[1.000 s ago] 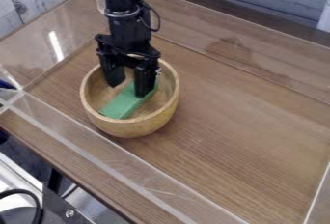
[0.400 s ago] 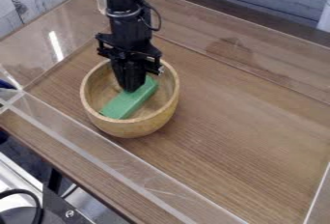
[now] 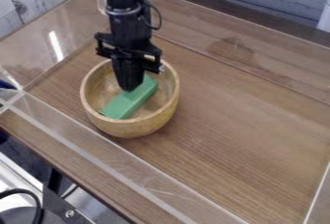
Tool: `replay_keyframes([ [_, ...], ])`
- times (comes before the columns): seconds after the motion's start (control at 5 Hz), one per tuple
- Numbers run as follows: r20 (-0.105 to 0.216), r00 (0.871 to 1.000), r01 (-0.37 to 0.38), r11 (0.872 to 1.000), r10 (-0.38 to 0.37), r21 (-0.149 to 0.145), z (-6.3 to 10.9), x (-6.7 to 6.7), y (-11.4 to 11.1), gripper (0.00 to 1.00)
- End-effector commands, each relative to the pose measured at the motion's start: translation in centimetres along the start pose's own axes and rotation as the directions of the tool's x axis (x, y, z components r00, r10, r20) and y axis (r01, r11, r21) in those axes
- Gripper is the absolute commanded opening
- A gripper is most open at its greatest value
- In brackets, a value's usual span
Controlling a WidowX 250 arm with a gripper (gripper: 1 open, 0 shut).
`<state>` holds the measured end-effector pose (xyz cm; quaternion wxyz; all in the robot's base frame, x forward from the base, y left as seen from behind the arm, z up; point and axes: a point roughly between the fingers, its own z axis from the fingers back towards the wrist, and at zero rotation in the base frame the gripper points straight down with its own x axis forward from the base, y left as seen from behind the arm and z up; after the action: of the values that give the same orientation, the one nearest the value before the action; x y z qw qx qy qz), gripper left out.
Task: Remove the green block from inside the brown bowl and put it on the table
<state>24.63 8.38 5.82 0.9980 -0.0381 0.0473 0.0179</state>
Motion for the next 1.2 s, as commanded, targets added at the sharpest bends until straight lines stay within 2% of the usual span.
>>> replay_keyframes([
  [0.0, 0.089, 0.996, 0.006, 0.999, -0.009, 0.034, 3.4, 1.1, -0.3, 0.0],
  [0.4, 0.125, 0.992, -0.007, 0.999, 0.001, 0.05, 7.5, 1.9, -2.1, 0.0],
  [0.8, 0.119, 0.993, 0.004, 0.998, -0.012, 0.06, 5.5, 1.4, -1.7, 0.0],
  [1.0, 0.11, 0.994, 0.007, 0.998, -0.014, 0.065, 4.8, 1.3, -1.5, 1.0],
])
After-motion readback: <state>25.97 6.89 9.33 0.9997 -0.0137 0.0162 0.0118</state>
